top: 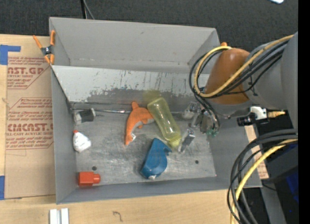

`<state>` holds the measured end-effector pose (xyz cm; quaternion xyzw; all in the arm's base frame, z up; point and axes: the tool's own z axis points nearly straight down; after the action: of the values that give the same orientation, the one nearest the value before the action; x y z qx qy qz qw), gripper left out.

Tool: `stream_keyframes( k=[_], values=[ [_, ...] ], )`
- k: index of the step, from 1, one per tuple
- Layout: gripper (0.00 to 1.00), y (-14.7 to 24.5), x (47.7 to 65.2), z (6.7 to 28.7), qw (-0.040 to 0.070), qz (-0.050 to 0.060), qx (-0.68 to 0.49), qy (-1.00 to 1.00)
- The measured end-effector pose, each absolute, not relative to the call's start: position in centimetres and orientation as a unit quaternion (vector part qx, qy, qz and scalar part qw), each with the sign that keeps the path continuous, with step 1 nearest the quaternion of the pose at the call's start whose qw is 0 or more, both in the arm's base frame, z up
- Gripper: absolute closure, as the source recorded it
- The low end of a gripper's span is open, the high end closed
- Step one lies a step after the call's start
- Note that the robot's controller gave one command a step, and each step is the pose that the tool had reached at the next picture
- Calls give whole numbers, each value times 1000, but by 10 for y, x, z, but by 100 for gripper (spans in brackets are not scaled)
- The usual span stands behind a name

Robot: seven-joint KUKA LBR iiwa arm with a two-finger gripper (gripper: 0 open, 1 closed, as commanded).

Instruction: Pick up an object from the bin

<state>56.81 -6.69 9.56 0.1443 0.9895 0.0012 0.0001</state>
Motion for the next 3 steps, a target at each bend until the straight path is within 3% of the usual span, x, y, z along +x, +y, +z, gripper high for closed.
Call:
stream_keyframes(
  k=[2, 3],
  values=[
    [0, -37, 566, 73, 2, -1, 86, 996],
    [0, -26, 567, 75, 3, -1, 85, 996]
  ],
)
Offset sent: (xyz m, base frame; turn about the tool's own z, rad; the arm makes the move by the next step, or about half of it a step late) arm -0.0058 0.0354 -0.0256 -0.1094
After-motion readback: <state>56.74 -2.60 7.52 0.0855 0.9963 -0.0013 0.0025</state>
